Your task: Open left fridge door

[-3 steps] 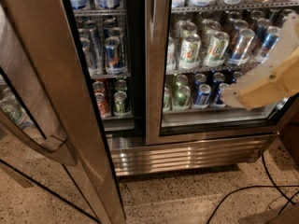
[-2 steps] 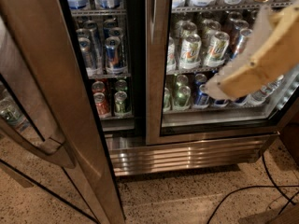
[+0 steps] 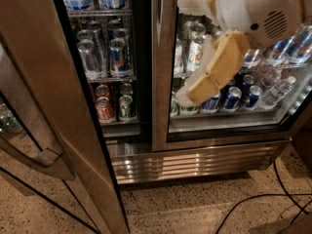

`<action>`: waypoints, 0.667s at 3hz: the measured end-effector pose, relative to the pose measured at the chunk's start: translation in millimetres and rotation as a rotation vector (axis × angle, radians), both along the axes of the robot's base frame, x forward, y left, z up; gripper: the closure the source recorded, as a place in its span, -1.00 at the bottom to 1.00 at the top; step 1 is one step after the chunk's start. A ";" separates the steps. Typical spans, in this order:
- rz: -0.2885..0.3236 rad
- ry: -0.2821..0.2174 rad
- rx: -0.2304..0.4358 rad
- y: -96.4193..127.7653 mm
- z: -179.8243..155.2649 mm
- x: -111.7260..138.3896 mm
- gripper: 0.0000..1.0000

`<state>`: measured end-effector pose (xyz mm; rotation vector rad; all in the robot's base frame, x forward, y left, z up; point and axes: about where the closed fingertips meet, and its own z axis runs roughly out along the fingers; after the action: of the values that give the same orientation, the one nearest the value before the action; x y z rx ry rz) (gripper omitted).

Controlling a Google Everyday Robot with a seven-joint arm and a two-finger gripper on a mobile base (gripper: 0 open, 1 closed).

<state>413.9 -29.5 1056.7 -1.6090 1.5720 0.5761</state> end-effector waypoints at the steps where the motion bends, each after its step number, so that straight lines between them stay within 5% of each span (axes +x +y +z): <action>1: -0.001 -0.049 -0.068 19.2 -34.1 9.4 -1.00; 2: -0.020 -0.161 -0.173 44.0 -76.1 7.9 -1.00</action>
Offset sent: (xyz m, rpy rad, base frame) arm 0.0579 0.0746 -0.1205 -0.2215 -0.4194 -0.1889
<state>421.8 14.5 980.6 -1.7202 1.5494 0.2980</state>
